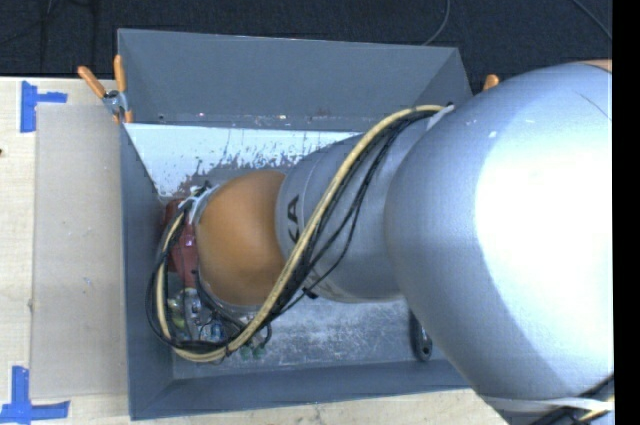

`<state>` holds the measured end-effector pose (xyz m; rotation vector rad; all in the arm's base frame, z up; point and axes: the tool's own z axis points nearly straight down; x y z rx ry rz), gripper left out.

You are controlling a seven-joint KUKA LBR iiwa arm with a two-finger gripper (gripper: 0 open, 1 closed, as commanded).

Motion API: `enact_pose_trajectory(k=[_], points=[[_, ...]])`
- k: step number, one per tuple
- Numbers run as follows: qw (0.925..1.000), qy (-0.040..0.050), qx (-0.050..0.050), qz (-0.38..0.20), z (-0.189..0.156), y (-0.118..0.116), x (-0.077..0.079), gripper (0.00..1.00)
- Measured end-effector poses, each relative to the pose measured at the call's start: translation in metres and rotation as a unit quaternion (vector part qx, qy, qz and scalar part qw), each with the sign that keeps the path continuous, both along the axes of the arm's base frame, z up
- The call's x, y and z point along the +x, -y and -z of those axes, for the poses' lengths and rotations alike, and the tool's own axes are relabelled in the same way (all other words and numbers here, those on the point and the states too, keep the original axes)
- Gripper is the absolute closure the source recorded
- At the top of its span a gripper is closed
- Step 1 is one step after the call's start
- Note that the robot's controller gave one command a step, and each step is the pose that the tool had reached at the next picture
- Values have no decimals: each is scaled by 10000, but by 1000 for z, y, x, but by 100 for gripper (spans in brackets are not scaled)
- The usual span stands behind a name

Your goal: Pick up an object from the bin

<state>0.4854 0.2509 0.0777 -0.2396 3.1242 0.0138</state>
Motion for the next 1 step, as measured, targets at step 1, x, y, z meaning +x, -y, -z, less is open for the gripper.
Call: enact_pose_trajectory(k=[1], points=[[10000,-1,2,12,0,0,0,100]])
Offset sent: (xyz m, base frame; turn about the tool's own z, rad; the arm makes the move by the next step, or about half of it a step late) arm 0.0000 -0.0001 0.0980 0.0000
